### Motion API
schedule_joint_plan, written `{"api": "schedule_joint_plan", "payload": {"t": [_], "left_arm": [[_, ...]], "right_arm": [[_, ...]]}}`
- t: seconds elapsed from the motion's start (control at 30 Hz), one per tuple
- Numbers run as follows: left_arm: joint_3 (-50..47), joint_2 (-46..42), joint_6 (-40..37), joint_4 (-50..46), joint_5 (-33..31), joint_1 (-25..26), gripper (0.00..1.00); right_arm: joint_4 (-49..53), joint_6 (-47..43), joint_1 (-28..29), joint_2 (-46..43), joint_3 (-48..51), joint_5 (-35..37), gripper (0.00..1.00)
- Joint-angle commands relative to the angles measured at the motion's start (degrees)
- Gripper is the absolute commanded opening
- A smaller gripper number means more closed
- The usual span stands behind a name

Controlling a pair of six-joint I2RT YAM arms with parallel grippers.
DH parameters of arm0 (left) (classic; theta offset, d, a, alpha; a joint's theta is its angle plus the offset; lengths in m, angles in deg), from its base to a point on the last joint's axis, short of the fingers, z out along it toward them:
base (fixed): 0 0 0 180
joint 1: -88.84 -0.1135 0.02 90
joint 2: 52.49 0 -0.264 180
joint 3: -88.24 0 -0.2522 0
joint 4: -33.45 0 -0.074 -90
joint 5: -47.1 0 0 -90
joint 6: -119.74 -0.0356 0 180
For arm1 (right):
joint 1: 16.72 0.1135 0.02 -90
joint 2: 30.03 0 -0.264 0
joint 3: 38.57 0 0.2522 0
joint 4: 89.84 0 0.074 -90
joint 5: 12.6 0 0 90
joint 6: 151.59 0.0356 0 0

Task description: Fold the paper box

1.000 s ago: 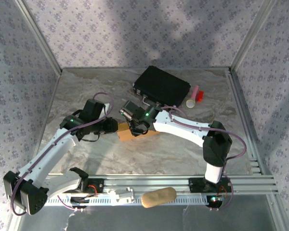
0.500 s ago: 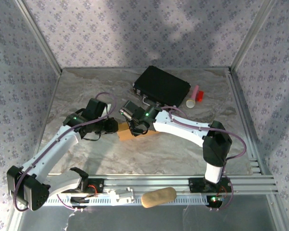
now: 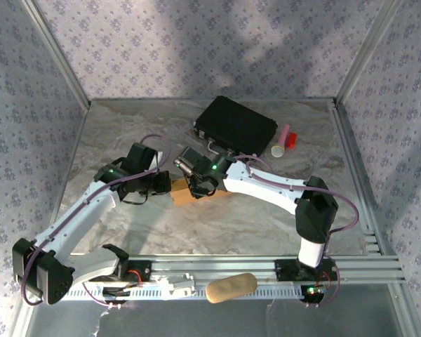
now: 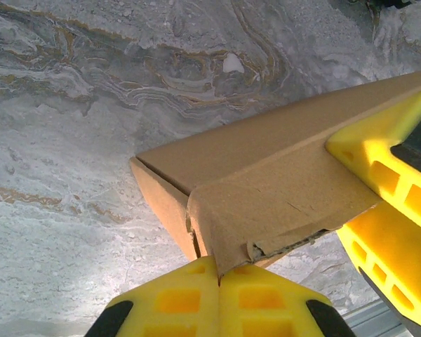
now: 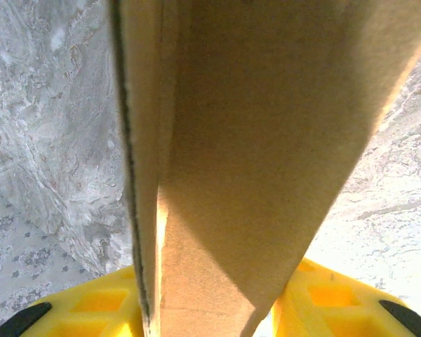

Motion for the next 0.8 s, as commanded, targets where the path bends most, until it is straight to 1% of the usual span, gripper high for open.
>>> {"api": "schedule_joint_plan", "payload": {"t": [0.0, 0.2, 0.37, 0.5, 0.67, 0.77], "left_arm": [[-0.42, -0.55, 0.65, 2.49, 1.93, -0.11, 0.05], [-0.80, -1.23, 1.52, 3.50, 3.61, -0.91, 0.04], [-1.49, -2.22, 2.02, 4.66, 6.30, -2.79, 0.04], [-2.53, -2.31, 2.53, 5.13, 9.72, -3.95, 0.04], [-4.19, -2.43, 2.04, 5.12, 9.72, -4.51, 0.04], [-4.91, -2.97, 1.51, 5.07, 8.28, -4.64, 0.04]], "right_arm": [[1.64, 19.08, 0.24, 0.89, 1.21, -0.31, 0.42], [1.09, 18.77, -0.09, 0.61, 1.74, -0.57, 0.45], [1.21, 18.30, -0.21, 0.42, 1.72, -0.75, 0.47], [1.15, 18.15, -0.34, 0.51, 1.79, -0.92, 0.47], [1.04, 18.02, -0.23, 0.51, 1.88, -0.82, 0.46], [1.14, 17.93, -0.22, 0.51, 2.00, -0.76, 0.45]]}}
